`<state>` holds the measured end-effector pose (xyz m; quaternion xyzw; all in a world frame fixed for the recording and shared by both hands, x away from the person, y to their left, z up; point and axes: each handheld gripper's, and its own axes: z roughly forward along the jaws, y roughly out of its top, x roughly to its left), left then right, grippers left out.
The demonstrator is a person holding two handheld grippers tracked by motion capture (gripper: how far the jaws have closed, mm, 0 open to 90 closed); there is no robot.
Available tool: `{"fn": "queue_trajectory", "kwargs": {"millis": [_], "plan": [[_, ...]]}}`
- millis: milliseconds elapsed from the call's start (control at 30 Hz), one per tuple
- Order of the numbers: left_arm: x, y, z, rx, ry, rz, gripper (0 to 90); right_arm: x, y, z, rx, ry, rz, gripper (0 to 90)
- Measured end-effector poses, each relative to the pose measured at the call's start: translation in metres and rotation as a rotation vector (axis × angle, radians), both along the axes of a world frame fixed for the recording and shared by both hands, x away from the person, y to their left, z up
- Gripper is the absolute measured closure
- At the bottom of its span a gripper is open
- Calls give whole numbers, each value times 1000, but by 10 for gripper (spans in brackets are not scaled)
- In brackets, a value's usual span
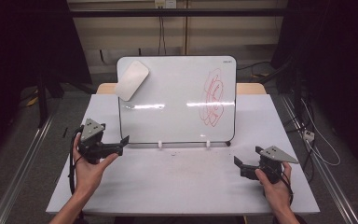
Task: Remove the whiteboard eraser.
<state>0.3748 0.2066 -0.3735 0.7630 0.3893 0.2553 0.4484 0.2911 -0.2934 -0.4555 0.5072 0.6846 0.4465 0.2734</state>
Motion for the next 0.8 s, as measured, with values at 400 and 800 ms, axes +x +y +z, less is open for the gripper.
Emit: {"fn": "queue_trajectory", "kwargs": {"millis": [400, 800], "plan": [[24, -13, 27, 51, -68, -40, 73, 0, 1, 0, 0, 4, 10, 55], [58, -25, 57, 81, -157, 1, 100, 2, 1, -1, 3, 9, 22, 55]]}}
